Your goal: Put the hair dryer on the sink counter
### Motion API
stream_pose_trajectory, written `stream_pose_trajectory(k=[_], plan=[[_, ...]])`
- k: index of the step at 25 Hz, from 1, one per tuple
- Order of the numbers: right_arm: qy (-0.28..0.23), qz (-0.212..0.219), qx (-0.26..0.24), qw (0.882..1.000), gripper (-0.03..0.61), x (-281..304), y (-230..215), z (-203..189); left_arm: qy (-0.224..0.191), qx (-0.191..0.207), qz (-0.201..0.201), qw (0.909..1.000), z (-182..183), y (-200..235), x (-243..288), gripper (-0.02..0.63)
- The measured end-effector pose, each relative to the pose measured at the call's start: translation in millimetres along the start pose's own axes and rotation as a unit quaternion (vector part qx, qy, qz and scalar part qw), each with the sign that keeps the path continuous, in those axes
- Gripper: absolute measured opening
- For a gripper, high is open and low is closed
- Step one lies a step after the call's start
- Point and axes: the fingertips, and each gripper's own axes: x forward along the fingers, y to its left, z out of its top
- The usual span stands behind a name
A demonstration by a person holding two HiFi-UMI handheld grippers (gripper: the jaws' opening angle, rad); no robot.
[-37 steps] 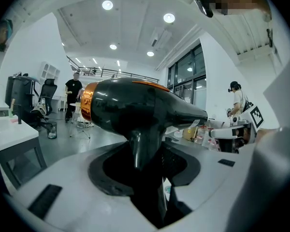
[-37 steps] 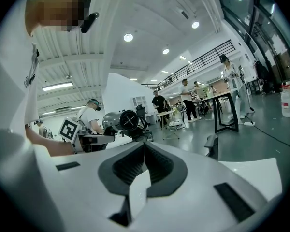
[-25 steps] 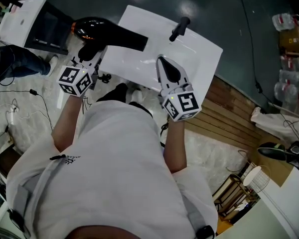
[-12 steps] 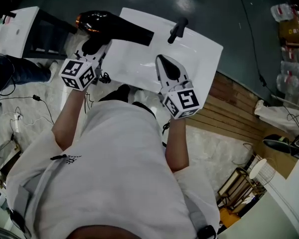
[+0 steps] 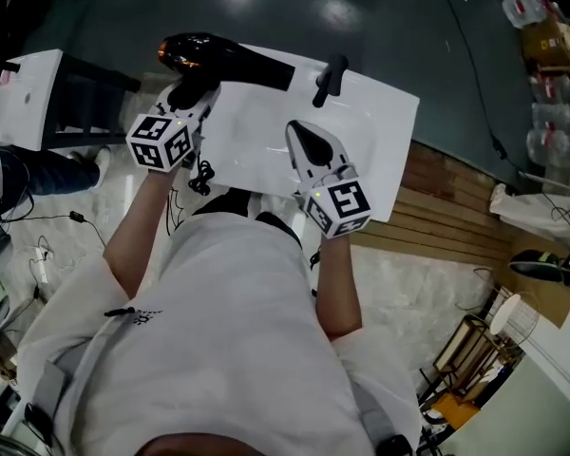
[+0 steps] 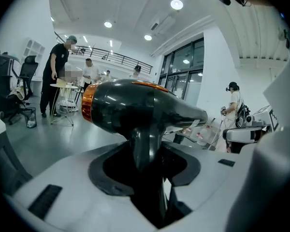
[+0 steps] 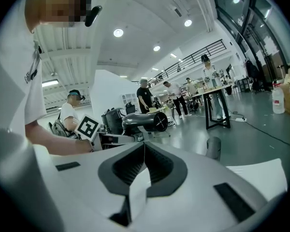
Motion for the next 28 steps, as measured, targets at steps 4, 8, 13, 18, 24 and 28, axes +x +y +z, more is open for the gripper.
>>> stream_pose_trajectory(k=[4, 8, 13, 18, 24, 28], plan=[[0.005, -0.005, 0.004, 1.000, 0.008, 12.0, -4.4, -0.7, 0.019, -0.012, -0.009, 0.9997, -6.2, 11.4, 22.8, 0.172], [0.014, -0.009, 0.011, 1.000, 0.008, 26.1, -6.2, -6.5, 0.035, -0.020, -0.014, 0.9991, -15.2, 21.4, 39.0, 0.172], [0.028, -0.015, 0.019, 0.999, 0.008, 42.2, -8.3, -16.1, 0.055, -0.035, -0.019, 0.9977, -27.0, 34.5, 58.3, 0.172], [0.032, -0.035, 0.027, 0.999, 0.008, 51.3, -15.0, -23.8, 0.079, -0.051, -0.021, 0.9953, -46.3, 48.2, 77.8, 0.172], [0.043, -0.053, 0.042, 0.997, 0.008, 58.5, -24.5, -35.6, 0.111, -0.067, -0.021, 0.9914, -67.9, 57.4, 102.9, 0.172], [0.050, -0.061, 0.050, 0.996, 0.008, 61.6, -29.9, -42.8, 0.126, -0.073, -0.020, 0.9892, -79.3, 59.0, 114.4, 0.172]])
